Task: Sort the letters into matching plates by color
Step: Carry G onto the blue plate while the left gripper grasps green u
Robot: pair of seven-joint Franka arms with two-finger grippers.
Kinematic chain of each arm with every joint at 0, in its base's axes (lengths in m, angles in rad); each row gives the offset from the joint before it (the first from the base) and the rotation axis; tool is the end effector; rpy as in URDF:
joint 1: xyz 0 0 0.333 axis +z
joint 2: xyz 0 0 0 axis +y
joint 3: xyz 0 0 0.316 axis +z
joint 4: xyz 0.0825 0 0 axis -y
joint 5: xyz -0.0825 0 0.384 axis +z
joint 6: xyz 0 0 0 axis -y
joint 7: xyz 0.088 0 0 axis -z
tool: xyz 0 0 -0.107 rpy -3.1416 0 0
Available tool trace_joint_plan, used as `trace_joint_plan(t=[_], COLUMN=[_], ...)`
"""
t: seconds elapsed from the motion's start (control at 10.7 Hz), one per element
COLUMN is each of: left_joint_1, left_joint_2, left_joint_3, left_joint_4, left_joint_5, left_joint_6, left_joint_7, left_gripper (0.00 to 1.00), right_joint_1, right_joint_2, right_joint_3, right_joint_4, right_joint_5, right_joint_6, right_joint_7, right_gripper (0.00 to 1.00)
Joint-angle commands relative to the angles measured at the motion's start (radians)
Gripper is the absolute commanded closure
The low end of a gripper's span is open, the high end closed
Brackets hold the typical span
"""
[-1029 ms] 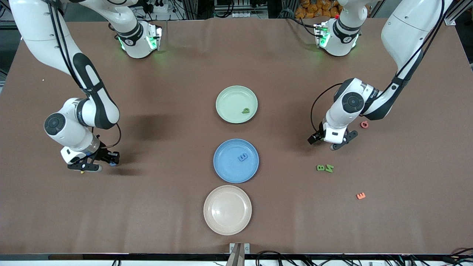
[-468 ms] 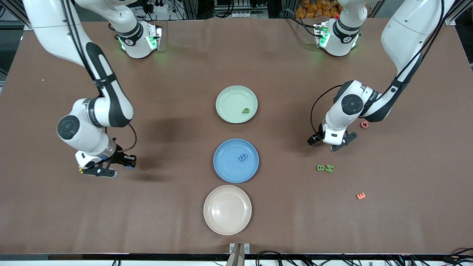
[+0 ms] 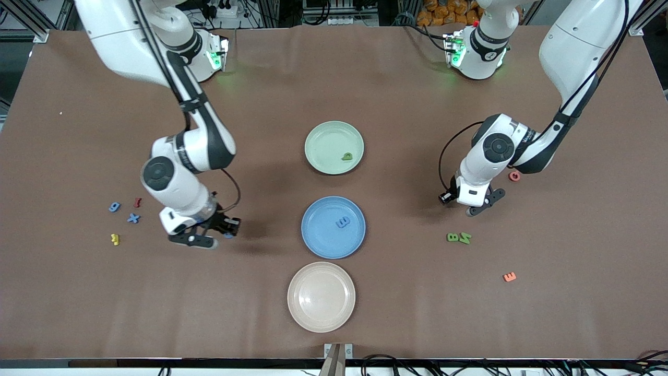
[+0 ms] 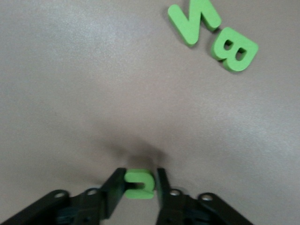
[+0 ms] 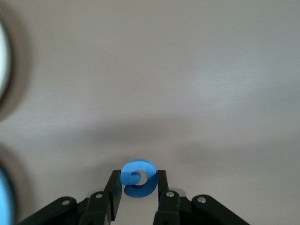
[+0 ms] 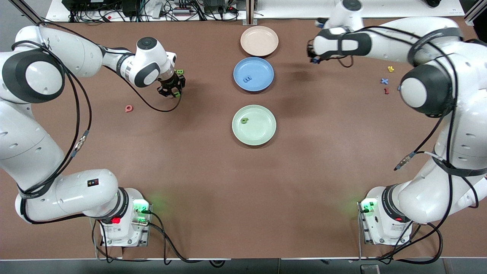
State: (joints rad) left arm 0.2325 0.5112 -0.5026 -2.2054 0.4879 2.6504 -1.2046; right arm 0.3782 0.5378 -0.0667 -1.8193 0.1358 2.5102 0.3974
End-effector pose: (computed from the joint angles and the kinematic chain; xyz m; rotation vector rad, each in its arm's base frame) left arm 0.5242 -0.1667 0.1757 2.9892 0.8612 0.0397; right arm 0.6329 0.2065 0.2570 -3.0181 0.2683 -0.1920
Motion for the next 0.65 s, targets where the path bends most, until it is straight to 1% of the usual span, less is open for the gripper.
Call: trace_joint_plan(t=[0.0, 0.19, 0.28, 0.47, 0.56], left_joint_1=[0.007, 0.005, 0.001, -0.013, -0.028], left_joint_2=[0.013, 0.01, 0.004, -0.034, -0.04], left_joint_3=[0.003, 0.003, 0.001, -0.019, -0.048], left_joint_4=[-0.005, -0.004, -0.002, -0.003, -0.002], left_joint_5=[0.037, 0.037, 0.035, 0.037, 0.035], left_joint_6=[0.01, 0.01, 0.008, -0.009, -0.041], left_joint_7=[-0.015, -0.016, -0.019, -0.07, -0.11], left_gripper=[1.0, 1.0, 1.0, 1.0, 1.0], right_joint_1=[0.123, 0.189, 0.224, 0.272, 0.286], right_joint_2=[0.125, 0.186, 0.22, 0.272, 0.284], right_joint_3=[-0.007, -0.005, -0.007, -0.005, -0.005], right_joint_4=[0.171, 0.265, 0.294, 0.311, 0.314], right_joint_5=[0.008, 0.008, 0.027, 0.05, 0.051], right_joint_6=[0.001, 0.002, 0.016, 0.089, 0.107], right_joint_7=[0.156, 0.208, 0.215, 0.215, 0.215], right_gripper=[0.76, 0.76, 0.76, 0.76, 0.76])
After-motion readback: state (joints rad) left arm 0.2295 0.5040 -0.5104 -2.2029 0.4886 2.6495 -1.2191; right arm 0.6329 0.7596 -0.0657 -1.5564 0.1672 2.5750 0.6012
